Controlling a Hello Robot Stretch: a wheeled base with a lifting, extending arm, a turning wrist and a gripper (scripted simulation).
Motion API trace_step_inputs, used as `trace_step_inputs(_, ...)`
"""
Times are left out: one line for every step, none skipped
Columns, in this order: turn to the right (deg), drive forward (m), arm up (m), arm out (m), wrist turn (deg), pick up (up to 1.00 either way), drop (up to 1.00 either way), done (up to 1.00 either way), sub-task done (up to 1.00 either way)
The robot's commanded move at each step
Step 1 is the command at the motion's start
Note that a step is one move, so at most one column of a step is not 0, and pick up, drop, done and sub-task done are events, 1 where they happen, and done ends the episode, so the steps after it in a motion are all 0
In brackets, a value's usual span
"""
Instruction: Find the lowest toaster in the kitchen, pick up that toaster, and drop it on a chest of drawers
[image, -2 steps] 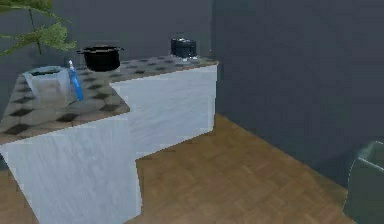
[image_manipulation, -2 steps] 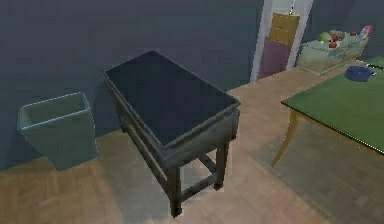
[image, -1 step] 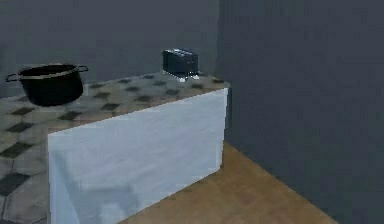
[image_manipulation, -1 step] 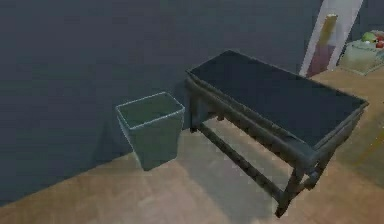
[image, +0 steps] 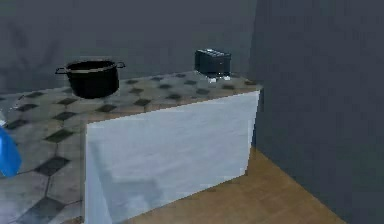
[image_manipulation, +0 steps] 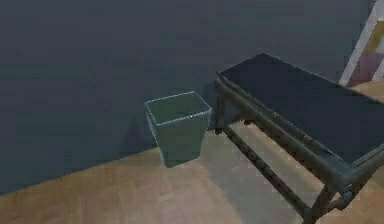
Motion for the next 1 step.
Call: trace_step_inputs(0.0, 0.75, 0.00, 0.00, 0.0, 0.00, 0.00, 0.00, 0.00)
